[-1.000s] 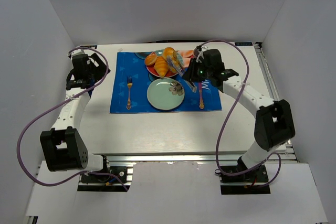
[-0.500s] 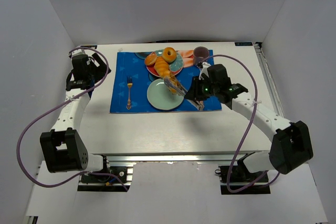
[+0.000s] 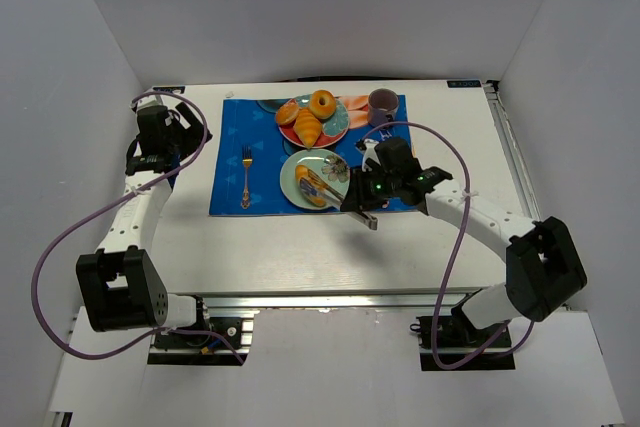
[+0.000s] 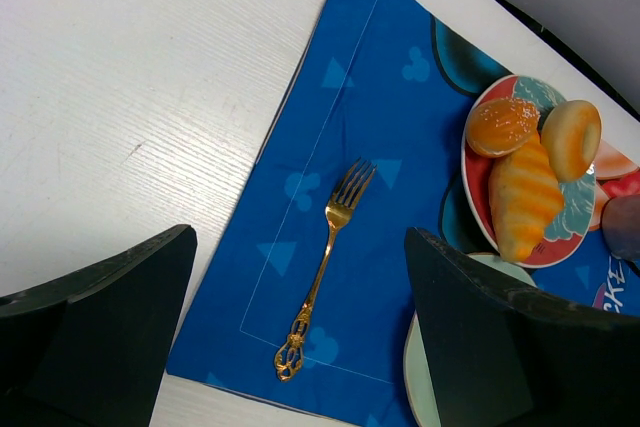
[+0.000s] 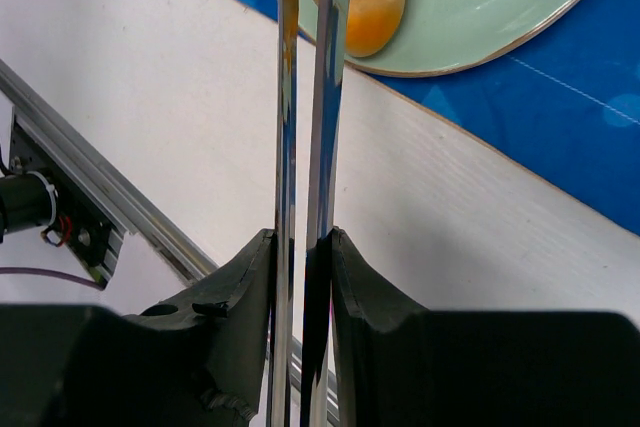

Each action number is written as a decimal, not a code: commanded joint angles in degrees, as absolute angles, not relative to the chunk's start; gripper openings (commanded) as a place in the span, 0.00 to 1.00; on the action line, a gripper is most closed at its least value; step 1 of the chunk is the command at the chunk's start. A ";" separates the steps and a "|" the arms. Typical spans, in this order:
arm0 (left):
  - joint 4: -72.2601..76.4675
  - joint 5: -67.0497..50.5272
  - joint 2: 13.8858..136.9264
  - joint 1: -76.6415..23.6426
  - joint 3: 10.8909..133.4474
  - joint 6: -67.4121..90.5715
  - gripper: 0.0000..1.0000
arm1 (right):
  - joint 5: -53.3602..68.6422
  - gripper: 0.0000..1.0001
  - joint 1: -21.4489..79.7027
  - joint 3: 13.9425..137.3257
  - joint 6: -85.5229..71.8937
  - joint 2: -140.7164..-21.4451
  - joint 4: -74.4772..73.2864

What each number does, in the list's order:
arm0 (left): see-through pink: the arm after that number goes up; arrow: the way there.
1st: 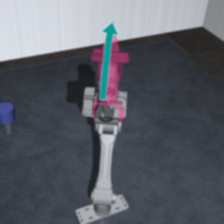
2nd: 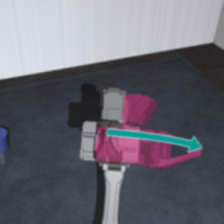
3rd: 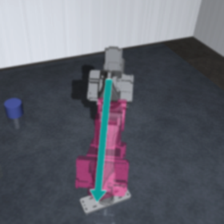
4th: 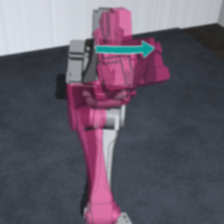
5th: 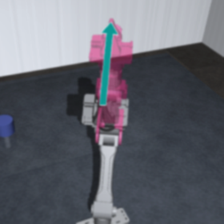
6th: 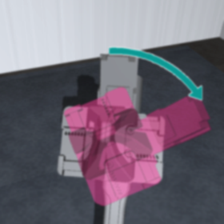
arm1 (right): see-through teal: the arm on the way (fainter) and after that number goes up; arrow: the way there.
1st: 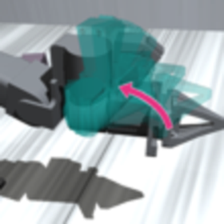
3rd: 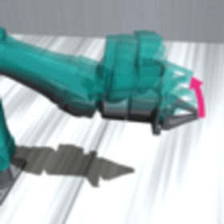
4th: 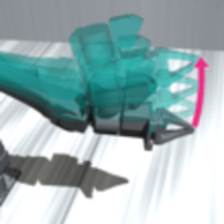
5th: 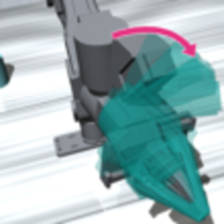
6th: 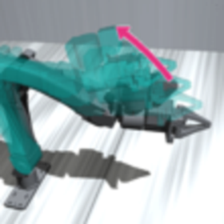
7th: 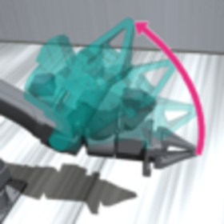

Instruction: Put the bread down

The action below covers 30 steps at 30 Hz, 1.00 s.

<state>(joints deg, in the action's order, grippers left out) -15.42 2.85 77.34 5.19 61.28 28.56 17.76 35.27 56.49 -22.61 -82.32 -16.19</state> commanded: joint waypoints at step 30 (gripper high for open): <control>-14.33 1.85 74.53 5.54 59.33 29.00 0.97 | 17.41 0.52 37.88 61.87 -20.66 -81.13 -15.03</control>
<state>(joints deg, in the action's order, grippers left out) -15.31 2.50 77.01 5.19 60.31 28.60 17.69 37.54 58.81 -21.61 -83.61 -15.49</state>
